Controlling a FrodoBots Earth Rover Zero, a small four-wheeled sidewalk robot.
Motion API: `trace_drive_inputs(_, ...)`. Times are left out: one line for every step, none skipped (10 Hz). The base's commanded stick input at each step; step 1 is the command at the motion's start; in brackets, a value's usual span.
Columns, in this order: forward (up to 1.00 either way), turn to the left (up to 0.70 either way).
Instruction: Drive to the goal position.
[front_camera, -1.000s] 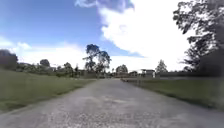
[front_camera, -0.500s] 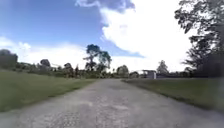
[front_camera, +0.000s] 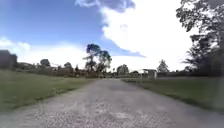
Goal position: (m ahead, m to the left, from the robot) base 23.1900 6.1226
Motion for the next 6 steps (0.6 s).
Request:
trace_drive_inputs(0.85, 0.00)
trace_drive_inputs(0.85, 0.00)
trace_drive_inputs(0.85, 0.00)
trace_drive_inputs(0.85, 0.00)
trace_drive_inputs(0.85, 0.00)
trace_drive_inputs(0.85, 0.00)
